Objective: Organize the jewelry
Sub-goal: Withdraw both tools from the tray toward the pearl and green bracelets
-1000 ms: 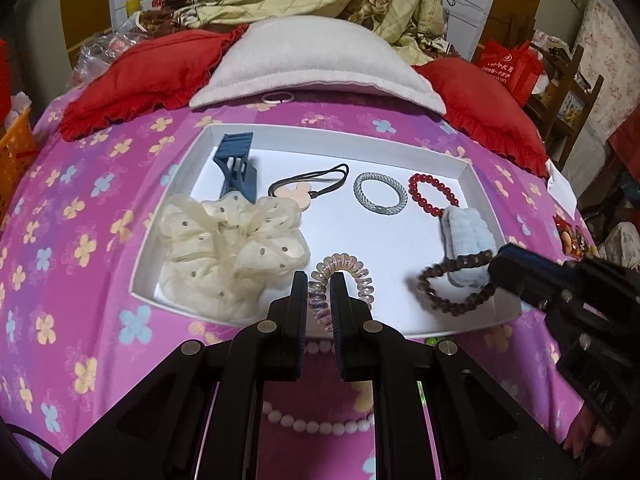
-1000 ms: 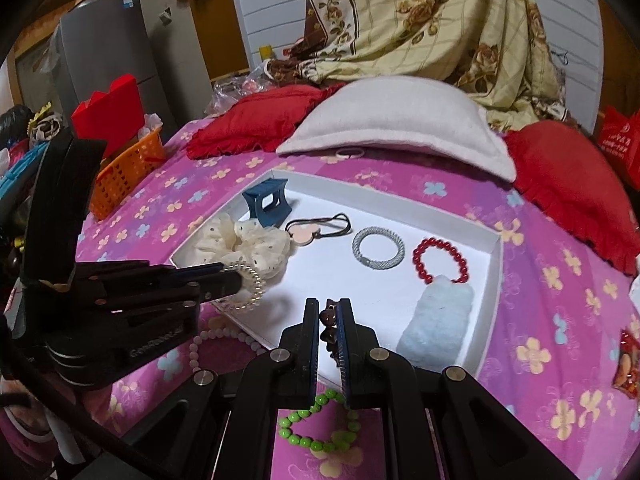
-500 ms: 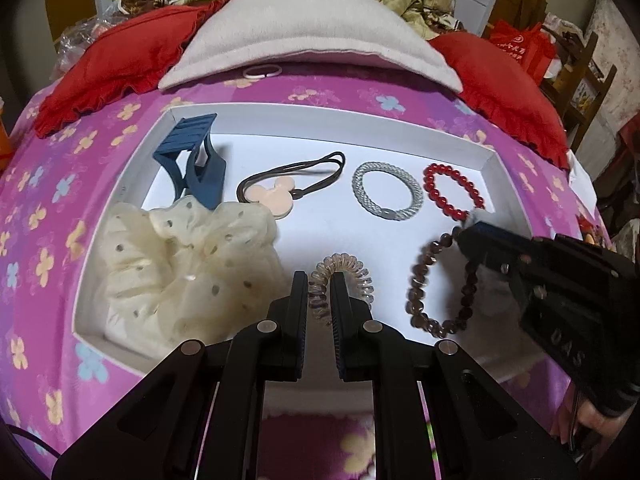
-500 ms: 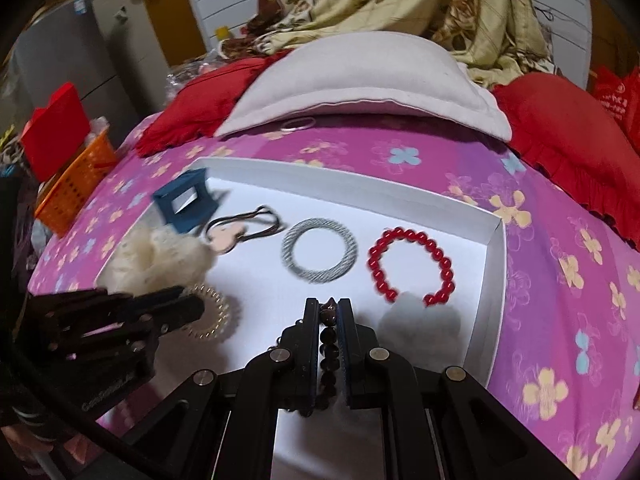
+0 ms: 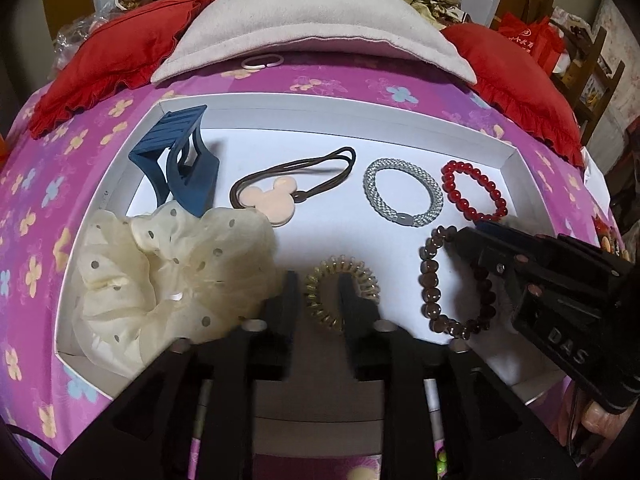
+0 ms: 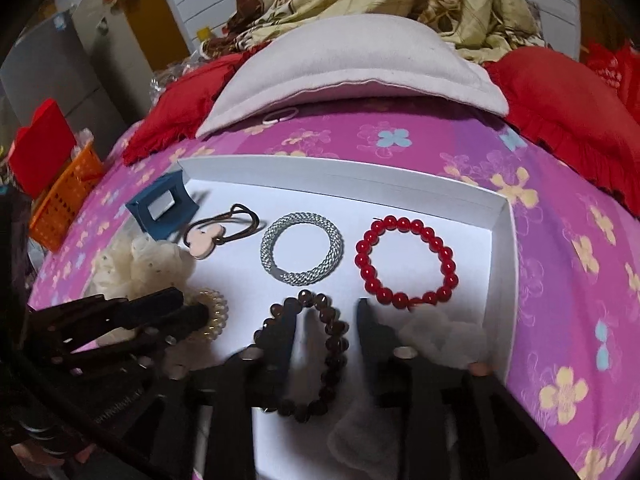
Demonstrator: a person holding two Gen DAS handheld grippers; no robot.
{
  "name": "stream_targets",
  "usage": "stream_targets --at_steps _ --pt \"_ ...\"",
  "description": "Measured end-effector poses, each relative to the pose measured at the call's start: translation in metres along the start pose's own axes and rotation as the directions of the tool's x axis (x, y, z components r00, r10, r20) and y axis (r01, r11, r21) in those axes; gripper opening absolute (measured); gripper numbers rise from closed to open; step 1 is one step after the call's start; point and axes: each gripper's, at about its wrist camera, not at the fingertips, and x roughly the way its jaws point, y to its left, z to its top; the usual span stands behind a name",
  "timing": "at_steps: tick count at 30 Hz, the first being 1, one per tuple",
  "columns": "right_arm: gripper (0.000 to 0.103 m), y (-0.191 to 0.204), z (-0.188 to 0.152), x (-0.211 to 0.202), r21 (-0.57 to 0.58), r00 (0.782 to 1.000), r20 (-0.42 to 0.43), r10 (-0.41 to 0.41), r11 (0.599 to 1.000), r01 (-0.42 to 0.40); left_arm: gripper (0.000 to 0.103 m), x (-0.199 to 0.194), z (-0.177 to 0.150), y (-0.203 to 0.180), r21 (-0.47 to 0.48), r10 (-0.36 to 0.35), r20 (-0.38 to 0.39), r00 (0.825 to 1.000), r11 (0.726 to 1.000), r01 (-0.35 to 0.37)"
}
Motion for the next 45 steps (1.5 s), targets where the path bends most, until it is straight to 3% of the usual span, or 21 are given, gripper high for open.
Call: stream_targets --at_steps 5,8,23,34,45 --pt "0.035 0.006 -0.007 -0.025 -0.014 0.999 0.036 -0.004 1.0 0.005 0.039 -0.008 -0.004 -0.001 0.002 0.003 0.004 1.0 1.0 -0.003" --pt "0.044 0.007 -0.012 -0.041 0.002 0.998 0.057 0.002 1.0 -0.002 0.039 -0.018 -0.009 -0.003 0.006 0.001 0.015 1.0 1.0 -0.001" --pt "0.044 0.04 -0.055 -0.097 -0.015 0.995 0.098 -0.005 1.0 0.007 0.039 -0.094 -0.052 -0.012 0.046 0.062 0.16 0.985 0.997 -0.07" --pt "0.05 0.062 -0.079 -0.12 -0.047 0.994 0.106 -0.019 0.999 0.024 0.04 -0.127 -0.077 -0.01 0.044 0.068 0.203 0.977 0.996 -0.078" --pt "0.052 0.072 -0.09 -0.122 -0.072 0.996 0.088 -0.02 0.997 0.027 0.04 -0.135 -0.091 -0.001 0.029 0.077 0.206 0.976 0.996 -0.085"
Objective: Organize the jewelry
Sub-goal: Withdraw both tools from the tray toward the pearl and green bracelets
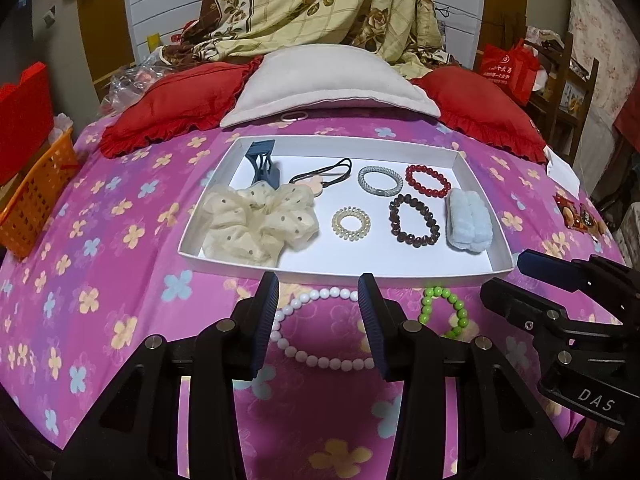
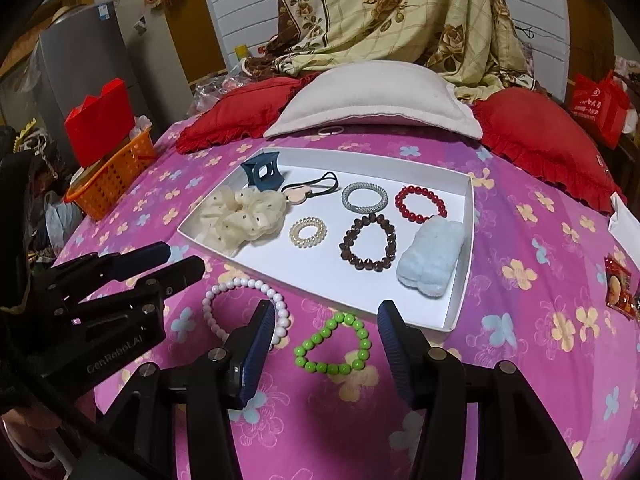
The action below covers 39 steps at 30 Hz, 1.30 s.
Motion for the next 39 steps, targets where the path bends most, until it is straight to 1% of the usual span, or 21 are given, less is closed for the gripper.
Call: stream_targets --at_steps 9,11,13,15,18,22,28,39 --pt "0.053 -0.001 -0.013 0.013 -0.008 0.999 -0.048 -0.009 1.0 0.009 0.041 0.004 -0.006 0.013 -0.026 0.006 -0.023 1.0 1.0 -0.006" --pt "0.053 -0.006 -0.019 0.018 -0.011 0.997 -0.067 -0.029 1.0 0.029 0.043 0.006 -0.008 0.018 -0.037 -0.001 -0.029 1.0 0.999 0.0" --pt "0.053 -0.013 -0.025 0.023 -0.01 0.994 -0.089 -0.059 0.998 0.059 0.05 0.008 -0.01 0.026 -0.059 -0.014 -0.036 0.999 0.998 0.012" --pt "0.053 -0.021 -0.031 0.028 0.001 0.992 -0.108 -0.071 0.997 0.071 0.052 0.011 -0.012 0.035 -0.087 -0.025 -0.05 0.998 0.996 0.02" --pt "0.053 -0.029 -0.035 0.032 0.023 0.99 -0.122 -0.066 0.997 0.069 0.052 0.018 -0.016 0.049 -0.127 -0.03 -0.076 0.997 0.992 0.02" --pt "0.053 -0.03 -0.036 0.036 0.021 0.989 -0.13 -0.067 0.997 0.07 0.052 0.024 -0.021 0.059 -0.158 -0.047 -0.102 0.994 0.987 0.031" --pt "0.053 -0.028 -0.036 0.045 0.003 0.989 -0.133 -0.071 0.997 0.073 0.054 0.033 -0.028 0.065 -0.182 -0.064 -0.136 0.989 0.982 0.038" --pt "0.053 -0.019 -0.031 0.06 -0.061 0.989 -0.116 -0.093 0.994 0.086 0.054 0.051 -0.032 0.061 -0.172 -0.054 -0.176 0.983 0.985 0.023"
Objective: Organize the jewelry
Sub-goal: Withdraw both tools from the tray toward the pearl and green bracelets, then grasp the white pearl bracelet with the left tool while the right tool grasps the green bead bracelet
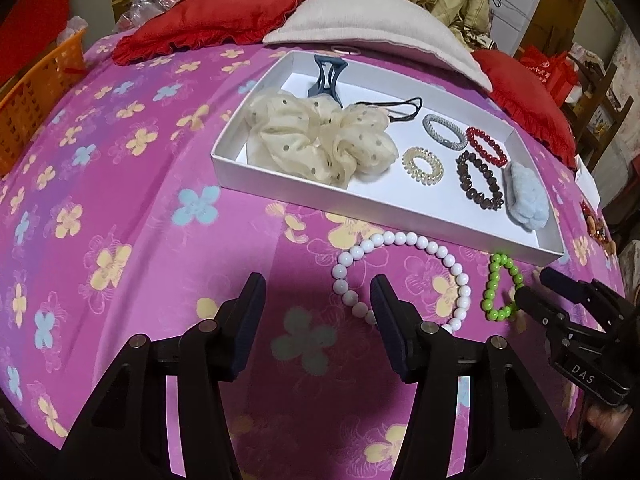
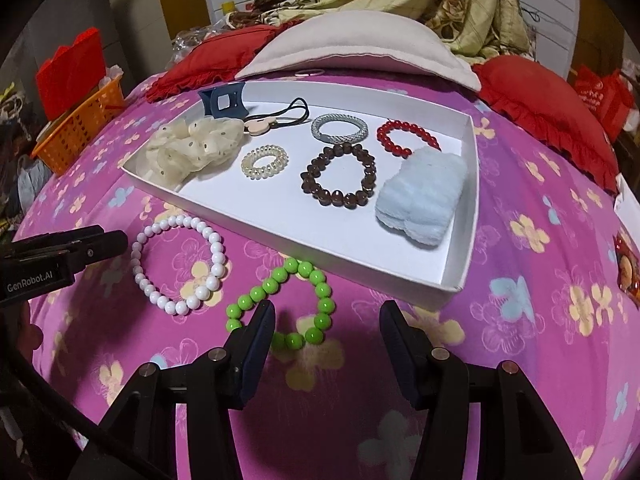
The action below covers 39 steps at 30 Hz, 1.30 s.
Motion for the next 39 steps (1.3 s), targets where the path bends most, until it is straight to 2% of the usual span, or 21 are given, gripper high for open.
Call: stream_targets --at_steps 5,11,15,18,21,22,23,24,25,28,30,32,39 --pt "0.048 0.002 0.0 0.01 -0.02 1.0 -0.01 -0.009 1.0 0.009 0.054 0.008 0.001 -0.001 0.0 0.007 -0.015 1.0 1.0 -0.007" --pt "0.047 -0.003 -0.002 0.011 -0.034 0.999 0.015 -0.033 0.999 0.033 0.054 0.018 0.002 -0.001 -0.001 0.015 -0.036 0.999 1.0 -0.015" --pt "0.047 -0.007 -0.003 0.01 -0.025 1.0 0.024 -0.017 1.0 0.018 0.055 0.021 0.003 -0.004 0.001 0.025 -0.035 0.999 1.0 -0.025" --pt "0.036 -0.004 -0.004 0.01 -0.057 0.999 0.041 -0.024 0.998 0.026 0.062 0.023 0.006 -0.008 0.004 0.029 -0.032 0.999 1.0 -0.029" --pt "0.022 -0.003 -0.004 0.01 -0.07 0.998 0.056 -0.014 0.997 0.018 0.062 0.025 0.007 -0.014 0.015 0.033 -0.028 0.999 0.999 -0.032" --pt "0.012 -0.003 -0.004 0.01 -0.073 0.998 0.06 -0.014 0.997 0.019 0.062 0.026 0.007 -0.016 0.02 0.03 -0.025 0.999 0.999 -0.029" --pt "0.009 -0.003 -0.004 0.009 -0.074 0.998 0.065 -0.011 0.997 0.016 0.061 0.026 0.008 -0.017 0.026 0.029 -0.022 0.999 0.999 -0.028" --pt "0.009 -0.004 -0.005 0.009 -0.071 0.998 0.069 -0.006 0.997 0.011 0.051 0.026 0.008 -0.018 0.031 0.026 -0.017 1.0 0.999 -0.025" --pt "0.009 -0.004 -0.005 0.009 -0.068 0.997 0.073 -0.001 0.998 0.006 0.032 0.026 0.007 -0.019 0.04 0.027 -0.008 1.0 0.999 -0.027" --pt "0.009 -0.005 -0.007 0.005 -0.051 0.997 0.08 0.021 0.999 -0.017 0.013 0.027 0.006 -0.02 0.058 0.045 0.014 0.999 0.997 -0.045" --pt "0.009 -0.006 -0.007 -0.002 -0.041 0.995 0.094 0.039 0.999 -0.035 0.009 0.026 0.006 -0.018 0.048 0.032 0.01 0.999 0.998 -0.033" --pt "0.009 -0.006 -0.005 -0.011 -0.038 0.992 0.109 0.057 0.998 -0.053 0.008 0.024 0.007 -0.014 0.022 -0.015 -0.009 1.0 1.0 0.015" --pt "0.009 -0.003 0.004 -0.042 -0.04 0.982 0.156 0.111 0.994 -0.106 0.008 -0.008 0.011 -0.023 0.045 -0.058 0.05 0.997 0.997 0.056"
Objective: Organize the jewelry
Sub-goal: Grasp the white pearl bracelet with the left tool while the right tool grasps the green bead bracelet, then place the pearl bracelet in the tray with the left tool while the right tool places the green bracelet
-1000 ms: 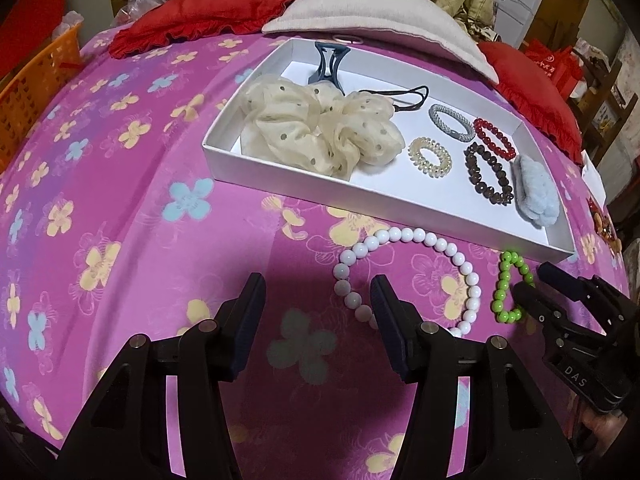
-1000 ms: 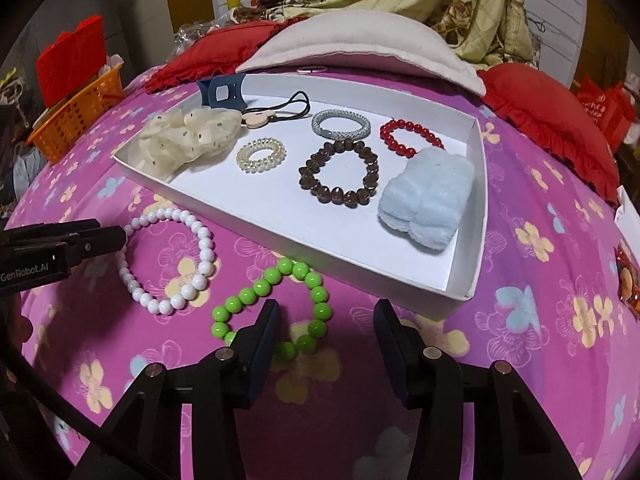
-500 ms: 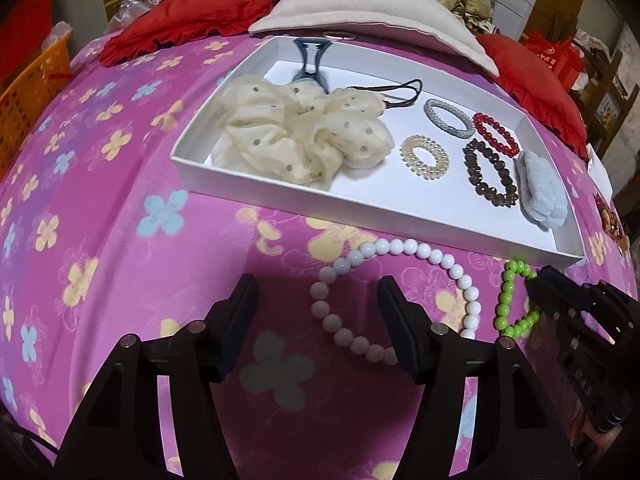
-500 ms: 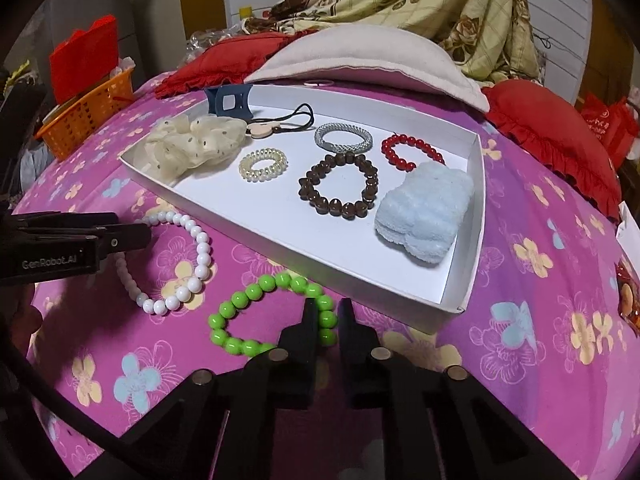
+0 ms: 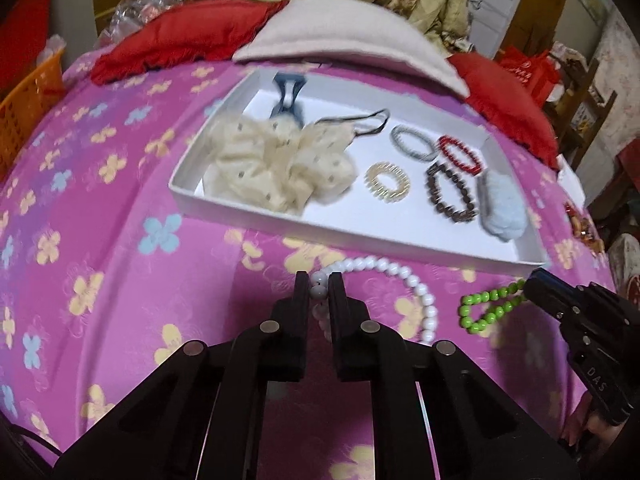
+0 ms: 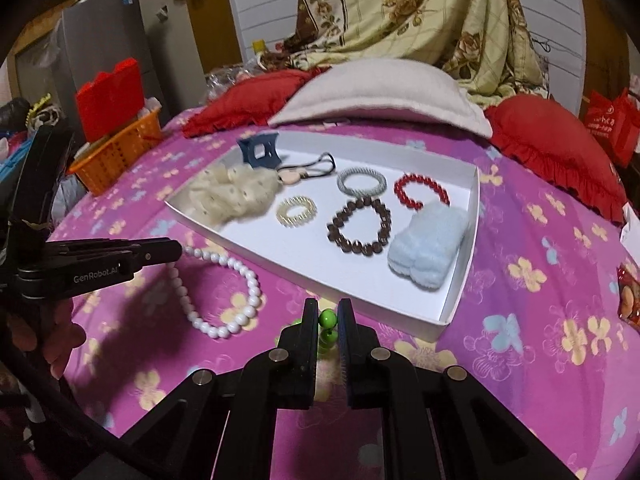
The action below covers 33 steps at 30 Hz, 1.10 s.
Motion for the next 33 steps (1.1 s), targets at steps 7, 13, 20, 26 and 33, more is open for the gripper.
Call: stream_targets --at_steps 7,13,20,26,33 --pt "0.009 0.004 0.01 -0.017 -0.006 0.999 0.026 0.026 1.0 -0.026 0.008 -0.026 0.009 -0.009 0.008 -0.033 0.041 0.999 0.999 0.033" --pt "0.009 0.007 0.021 -0.033 -0.025 0.998 0.053 0.029 0.999 -0.028 0.008 -0.047 0.019 -0.014 0.029 -0.023 0.086 0.996 0.999 0.021" --pt "0.009 0.01 0.033 -0.048 -0.048 0.996 0.081 0.023 0.999 -0.019 0.008 -0.066 0.029 -0.018 0.054 -0.01 0.127 0.992 0.999 0.004" --pt "0.009 0.01 0.043 -0.057 -0.067 0.995 0.104 0.006 0.998 0.001 0.008 -0.08 0.04 -0.021 0.069 -0.003 0.155 0.988 0.998 -0.008" --pt "0.009 0.004 0.058 -0.063 -0.075 0.992 0.124 -0.007 0.997 0.016 0.008 -0.087 0.057 -0.033 0.098 0.0 0.174 0.985 0.995 -0.017"
